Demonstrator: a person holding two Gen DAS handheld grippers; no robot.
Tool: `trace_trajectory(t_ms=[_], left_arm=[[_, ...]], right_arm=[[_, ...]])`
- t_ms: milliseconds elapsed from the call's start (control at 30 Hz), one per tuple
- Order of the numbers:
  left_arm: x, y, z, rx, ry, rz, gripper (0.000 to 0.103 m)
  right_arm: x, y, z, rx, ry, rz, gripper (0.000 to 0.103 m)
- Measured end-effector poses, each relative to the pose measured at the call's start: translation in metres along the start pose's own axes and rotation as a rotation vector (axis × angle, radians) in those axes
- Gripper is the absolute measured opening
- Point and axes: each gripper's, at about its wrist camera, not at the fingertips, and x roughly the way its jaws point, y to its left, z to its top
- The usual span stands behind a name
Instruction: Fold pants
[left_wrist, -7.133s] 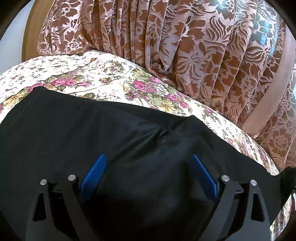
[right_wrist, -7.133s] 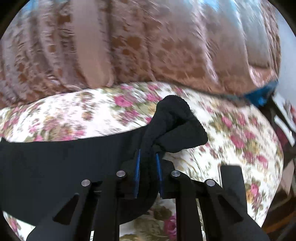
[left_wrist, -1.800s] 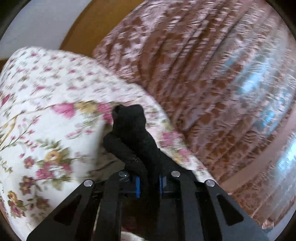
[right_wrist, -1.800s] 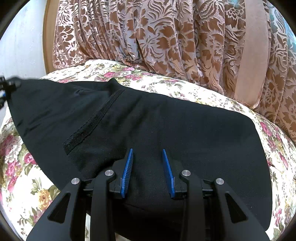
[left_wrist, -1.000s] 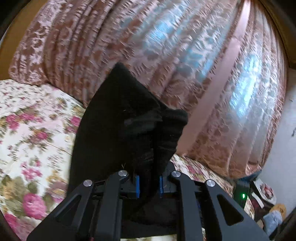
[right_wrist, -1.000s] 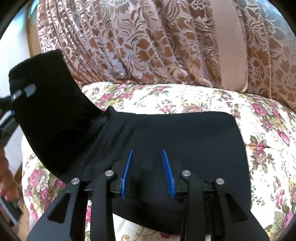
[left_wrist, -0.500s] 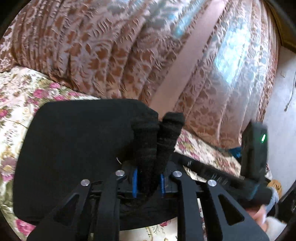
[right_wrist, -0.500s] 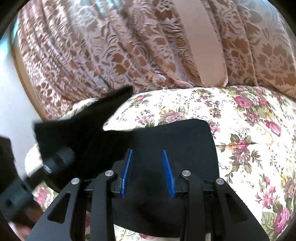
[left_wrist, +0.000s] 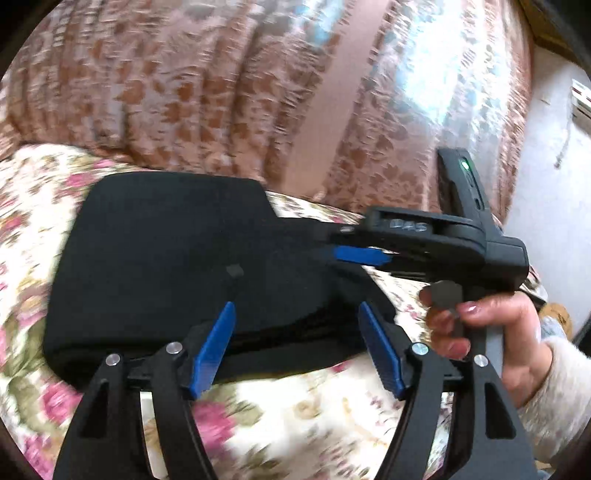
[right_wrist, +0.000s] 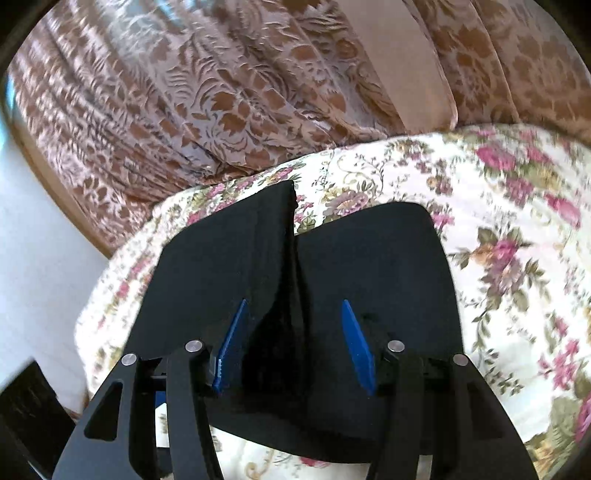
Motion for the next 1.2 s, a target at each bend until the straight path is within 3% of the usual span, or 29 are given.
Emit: trace_trajectory(t_ms=[133,300,400,600,700,800,833,867,900,933,967,1200], left_arm=[[-0.031,0.034,-0.005,-0.038,-0.039,0.126,0.069],[-0.053,0.054,-0.008,0.016,-0.040,0.219,0.069],[-0.060,0.065,-0.011,0.007,-0.043,0.273,0.073],[-0.044,0.086,-0.014,-0.022,0.024,0.299,0.073],[-0.028,0.090,-0.015,0.002,0.087,0.342,0.072],[-0.028,0.097,-0.012,-0.046,0.074,0.327,0.072],[-0.030,0.101,-0.011,-0.077,0.063,0.321,0.068],[-0.030,0.106,-0.009,-0.105,0.057,0.321,0.059],[-0.027,0.109,-0.009,-0.117,0.063,0.315,0.052],[-0.024,0.110,-0.009,-0.115,0.073,0.315,0.036],[-0.018,0.108,-0.009,-0.098,0.094,0.337,0.031],[-0.021,0.076,0.002,0.031,0.058,0.440,0.014]], right_arm=[[0.013,0.001,0.003,0.006,0.061,0.035,0.052],[0.041,-0.004,0.006,0.047,0.160,0.024,0.052],[0.047,-0.005,0.006,0.079,0.171,0.047,0.052],[0.056,0.001,0.002,0.113,0.215,0.152,0.052],[0.061,0.008,0.002,0.092,0.215,0.141,0.051],[0.064,0.020,0.000,0.042,0.218,0.110,0.037],[0.064,0.022,0.000,0.034,0.215,0.110,0.032],[0.062,0.026,0.000,0.022,0.208,0.117,0.025],[0.060,0.028,0.000,0.014,0.199,0.114,0.023],[0.057,0.031,0.001,0.002,0.192,0.109,0.023],[0.055,0.032,0.001,-0.007,0.188,0.106,0.022],[0.011,0.041,0.017,-0.066,0.084,0.101,0.018]])
